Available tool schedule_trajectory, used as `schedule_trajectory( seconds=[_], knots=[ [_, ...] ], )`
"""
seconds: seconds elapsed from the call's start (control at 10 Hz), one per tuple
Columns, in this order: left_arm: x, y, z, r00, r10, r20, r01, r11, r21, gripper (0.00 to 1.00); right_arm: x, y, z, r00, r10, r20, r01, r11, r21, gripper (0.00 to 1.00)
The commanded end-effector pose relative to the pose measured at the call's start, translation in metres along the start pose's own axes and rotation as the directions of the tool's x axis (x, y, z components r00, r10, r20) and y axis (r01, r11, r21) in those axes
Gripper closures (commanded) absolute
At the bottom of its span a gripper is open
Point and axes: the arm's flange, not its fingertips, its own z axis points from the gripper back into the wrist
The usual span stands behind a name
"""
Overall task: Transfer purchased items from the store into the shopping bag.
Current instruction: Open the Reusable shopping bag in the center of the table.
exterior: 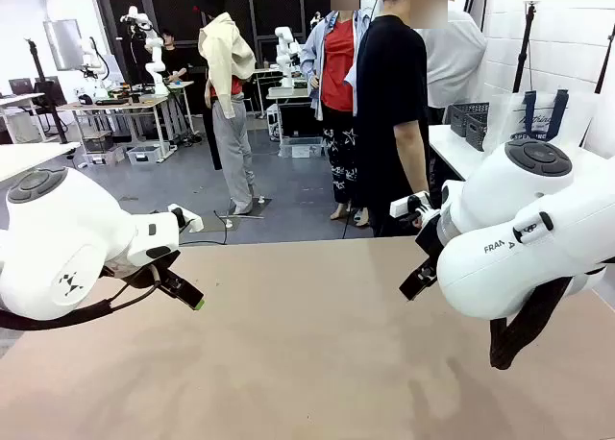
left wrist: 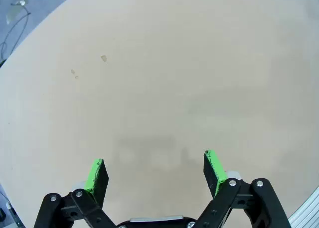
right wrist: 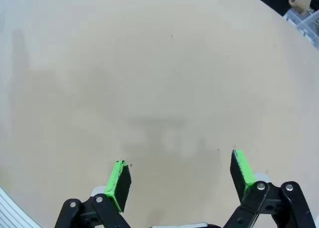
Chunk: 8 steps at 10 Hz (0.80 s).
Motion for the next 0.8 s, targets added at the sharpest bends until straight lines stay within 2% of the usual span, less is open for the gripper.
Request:
schedule_trajectory(
  seconds=[0.0,0.7],
  knots=[
    [0.0,0.0,0.0,1.0,0.0,0.0,0.0,1.0,0.0,0.0,0.0,0.0,0.0,1.0,0.0,0.0,0.0,1.0,0.0,0.0],
    [0.0,0.0,0.0,1.0,0.0,0.0,0.0,1.0,0.0,0.0,0.0,0.0,0.0,1.0,0.0,0.0,0.0,1.0,0.0,0.0]
  ],
)
